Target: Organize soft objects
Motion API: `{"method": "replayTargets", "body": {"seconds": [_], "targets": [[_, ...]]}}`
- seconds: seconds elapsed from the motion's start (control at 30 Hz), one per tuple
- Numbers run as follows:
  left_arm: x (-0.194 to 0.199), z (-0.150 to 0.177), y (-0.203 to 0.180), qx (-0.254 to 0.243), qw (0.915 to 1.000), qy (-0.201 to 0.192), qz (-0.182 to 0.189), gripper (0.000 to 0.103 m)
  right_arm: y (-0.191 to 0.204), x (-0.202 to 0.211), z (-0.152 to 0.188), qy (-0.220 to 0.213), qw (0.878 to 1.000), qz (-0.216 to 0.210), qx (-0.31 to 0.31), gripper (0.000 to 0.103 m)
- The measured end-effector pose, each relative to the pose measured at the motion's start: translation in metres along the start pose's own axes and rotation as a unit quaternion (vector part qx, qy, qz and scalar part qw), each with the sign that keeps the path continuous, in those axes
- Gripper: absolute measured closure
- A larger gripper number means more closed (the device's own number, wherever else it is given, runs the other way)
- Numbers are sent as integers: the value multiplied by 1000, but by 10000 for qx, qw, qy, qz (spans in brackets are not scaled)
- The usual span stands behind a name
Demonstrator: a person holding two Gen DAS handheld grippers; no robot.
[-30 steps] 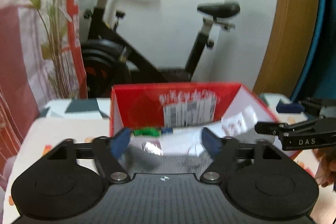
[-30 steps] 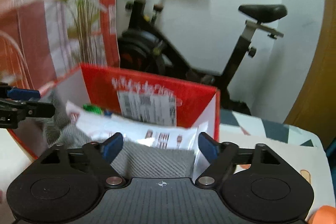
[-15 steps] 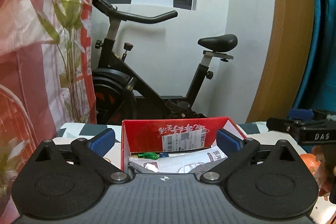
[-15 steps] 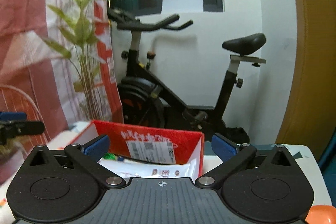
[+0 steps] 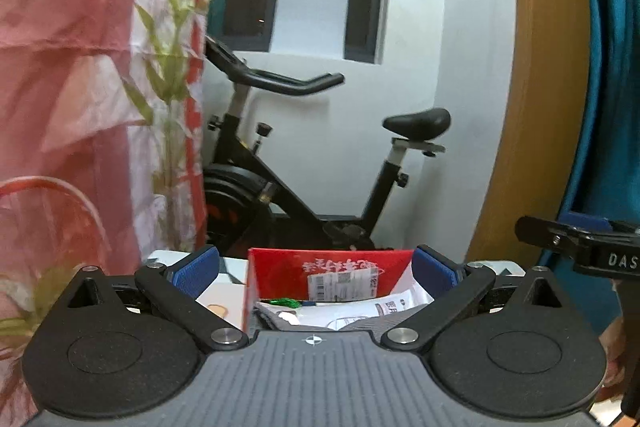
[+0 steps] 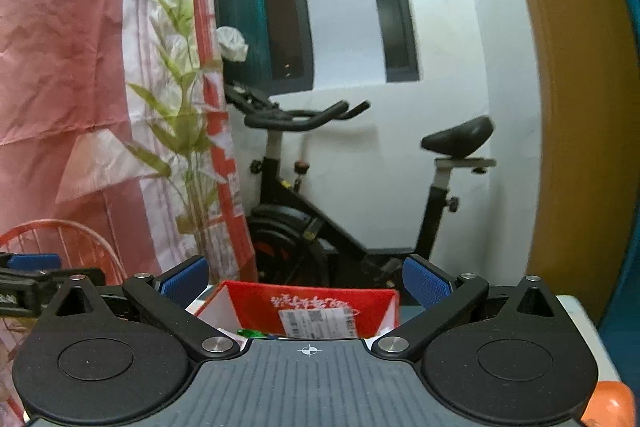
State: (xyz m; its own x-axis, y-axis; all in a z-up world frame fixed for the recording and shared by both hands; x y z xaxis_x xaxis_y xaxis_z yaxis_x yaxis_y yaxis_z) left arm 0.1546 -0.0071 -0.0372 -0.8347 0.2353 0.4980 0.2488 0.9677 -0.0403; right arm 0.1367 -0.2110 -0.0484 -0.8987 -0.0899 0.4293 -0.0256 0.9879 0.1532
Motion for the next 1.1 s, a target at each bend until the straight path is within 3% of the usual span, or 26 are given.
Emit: {"method": "replayTargets", "body": {"seconds": [0.17,0.53,1.1], "targets": [[36,3,-9,-153,9984,-187,-504,0,15,39,0,-70,9999,73,3,0],[83,19,-3,92,9964,-73,-835,0,45,106,9,-280,9995,63,137,0],[114,28,-6,68,9950,-239,-966,0,65,131,15,-313,9992,158,198,0]]}}
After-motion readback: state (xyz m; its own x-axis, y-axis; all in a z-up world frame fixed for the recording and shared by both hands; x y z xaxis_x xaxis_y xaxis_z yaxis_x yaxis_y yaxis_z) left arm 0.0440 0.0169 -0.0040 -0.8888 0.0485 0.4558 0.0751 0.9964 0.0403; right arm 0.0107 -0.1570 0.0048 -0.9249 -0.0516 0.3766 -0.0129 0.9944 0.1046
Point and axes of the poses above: each gripper's, at about its wrist camera, not at the fingertips, and x roughly against the way its jaws point, y to its left, z to its underside, the point moved 1 cm from there along -x, roughly the way its jaws point, and after that the axes turned 10 degrees about y, right-handed, at the moved point
